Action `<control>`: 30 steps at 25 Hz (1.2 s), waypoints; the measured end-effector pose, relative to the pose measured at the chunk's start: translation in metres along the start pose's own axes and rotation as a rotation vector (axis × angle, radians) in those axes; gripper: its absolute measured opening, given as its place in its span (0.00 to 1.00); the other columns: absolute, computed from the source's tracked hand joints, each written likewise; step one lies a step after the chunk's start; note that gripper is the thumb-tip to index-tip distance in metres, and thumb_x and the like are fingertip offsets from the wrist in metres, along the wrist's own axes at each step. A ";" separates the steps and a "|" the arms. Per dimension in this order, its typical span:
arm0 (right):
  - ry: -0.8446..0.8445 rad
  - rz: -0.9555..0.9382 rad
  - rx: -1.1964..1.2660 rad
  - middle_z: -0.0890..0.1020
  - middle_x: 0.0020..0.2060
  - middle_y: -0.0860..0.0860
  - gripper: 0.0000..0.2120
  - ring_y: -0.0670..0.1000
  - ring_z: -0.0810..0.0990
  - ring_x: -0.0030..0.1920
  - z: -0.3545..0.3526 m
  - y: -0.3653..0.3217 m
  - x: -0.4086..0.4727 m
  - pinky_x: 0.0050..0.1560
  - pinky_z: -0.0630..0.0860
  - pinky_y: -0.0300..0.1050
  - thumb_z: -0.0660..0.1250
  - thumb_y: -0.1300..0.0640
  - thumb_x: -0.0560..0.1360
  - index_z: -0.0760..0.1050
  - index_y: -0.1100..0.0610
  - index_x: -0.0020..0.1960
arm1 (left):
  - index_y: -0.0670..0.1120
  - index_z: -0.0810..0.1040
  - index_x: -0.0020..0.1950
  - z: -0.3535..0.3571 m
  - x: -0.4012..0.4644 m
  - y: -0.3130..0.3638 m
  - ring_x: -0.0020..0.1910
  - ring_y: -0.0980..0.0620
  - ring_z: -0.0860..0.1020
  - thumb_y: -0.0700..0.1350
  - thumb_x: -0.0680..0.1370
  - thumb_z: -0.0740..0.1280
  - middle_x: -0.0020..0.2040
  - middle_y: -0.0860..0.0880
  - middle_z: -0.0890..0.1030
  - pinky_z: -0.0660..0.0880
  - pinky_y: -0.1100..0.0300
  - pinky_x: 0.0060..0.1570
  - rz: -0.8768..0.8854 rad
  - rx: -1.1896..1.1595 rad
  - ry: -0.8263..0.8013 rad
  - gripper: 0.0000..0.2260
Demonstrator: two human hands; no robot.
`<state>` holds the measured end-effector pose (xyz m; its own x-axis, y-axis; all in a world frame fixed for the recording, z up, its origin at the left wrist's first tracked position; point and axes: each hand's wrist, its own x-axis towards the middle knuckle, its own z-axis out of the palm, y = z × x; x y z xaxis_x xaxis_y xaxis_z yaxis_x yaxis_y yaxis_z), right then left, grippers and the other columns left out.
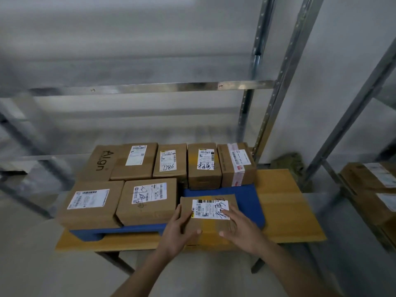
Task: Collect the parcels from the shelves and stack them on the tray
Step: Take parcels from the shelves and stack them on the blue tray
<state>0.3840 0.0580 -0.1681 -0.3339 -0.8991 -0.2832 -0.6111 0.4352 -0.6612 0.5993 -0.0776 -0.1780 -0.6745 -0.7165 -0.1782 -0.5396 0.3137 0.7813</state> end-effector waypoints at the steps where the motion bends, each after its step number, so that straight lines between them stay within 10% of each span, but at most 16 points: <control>1: 0.009 -0.001 0.008 0.52 0.79 0.38 0.38 0.46 0.58 0.78 0.004 0.001 0.003 0.76 0.61 0.51 0.72 0.41 0.74 0.58 0.43 0.79 | 0.59 0.61 0.77 0.001 0.002 -0.004 0.77 0.50 0.57 0.62 0.73 0.71 0.80 0.56 0.48 0.66 0.52 0.71 0.002 0.003 0.005 0.36; 30: 0.103 -0.008 0.066 0.50 0.79 0.37 0.36 0.45 0.57 0.77 0.020 0.002 0.076 0.74 0.66 0.52 0.74 0.47 0.74 0.60 0.40 0.76 | 0.63 0.54 0.78 -0.018 0.063 -0.033 0.75 0.51 0.63 0.59 0.78 0.65 0.80 0.59 0.44 0.70 0.51 0.69 0.037 0.180 -0.004 0.32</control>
<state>0.3715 -0.0106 -0.2049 -0.4029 -0.8916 -0.2069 -0.5668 0.4205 -0.7084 0.5838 -0.1443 -0.2040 -0.6974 -0.6999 -0.1543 -0.5958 0.4465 0.6676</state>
